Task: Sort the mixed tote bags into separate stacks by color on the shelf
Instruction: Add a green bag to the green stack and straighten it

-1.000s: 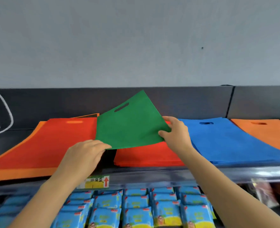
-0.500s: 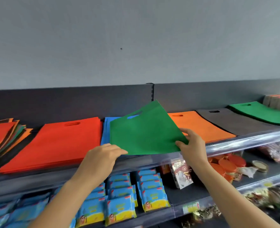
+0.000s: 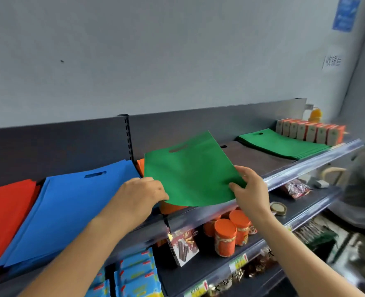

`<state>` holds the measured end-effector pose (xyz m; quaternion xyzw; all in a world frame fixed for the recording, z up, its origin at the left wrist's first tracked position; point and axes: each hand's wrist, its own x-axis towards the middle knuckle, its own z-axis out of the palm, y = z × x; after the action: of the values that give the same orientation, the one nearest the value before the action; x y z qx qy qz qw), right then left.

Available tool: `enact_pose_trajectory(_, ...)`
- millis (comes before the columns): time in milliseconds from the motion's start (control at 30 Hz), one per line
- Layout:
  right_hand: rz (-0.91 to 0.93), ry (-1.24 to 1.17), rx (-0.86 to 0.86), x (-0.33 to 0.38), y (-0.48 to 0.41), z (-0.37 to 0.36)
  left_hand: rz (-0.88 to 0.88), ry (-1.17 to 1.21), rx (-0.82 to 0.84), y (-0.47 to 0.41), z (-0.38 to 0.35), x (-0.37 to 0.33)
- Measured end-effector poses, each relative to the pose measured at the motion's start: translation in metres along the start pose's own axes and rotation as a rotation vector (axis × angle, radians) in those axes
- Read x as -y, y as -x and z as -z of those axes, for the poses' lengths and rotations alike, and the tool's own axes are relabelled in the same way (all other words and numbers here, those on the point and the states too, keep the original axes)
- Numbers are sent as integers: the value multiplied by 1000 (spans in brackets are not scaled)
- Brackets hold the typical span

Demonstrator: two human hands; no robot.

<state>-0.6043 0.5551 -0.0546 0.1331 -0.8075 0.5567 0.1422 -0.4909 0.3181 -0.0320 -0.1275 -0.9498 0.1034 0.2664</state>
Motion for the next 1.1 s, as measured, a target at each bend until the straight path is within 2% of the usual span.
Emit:
enact_pose_trajectory(100,9,51,-43,-14,-36,11,-71,-10,78,-46,-11,-7)
enact_pose_trajectory(233,8,108,-92,-31,-88,19,-122,-5,117,-105,-36,-7)
enact_pose_trajectory(400,-27,138,-137,-58,-137,26,-198,-111,184,-168,-62,-7)
enact_pose_trajectory(533,-57,158,-157,-85,-170,43,-246,-83,218,-211,-80,-24)
enact_pose_trajectory(867,-107,212,-179,-177,-293,134,-215,38,190,-337,-138,-114)
enact_pose_trajectory(1100,-131,264,-185,-244,-383,202,-147,136,233,-427,-175,-185)
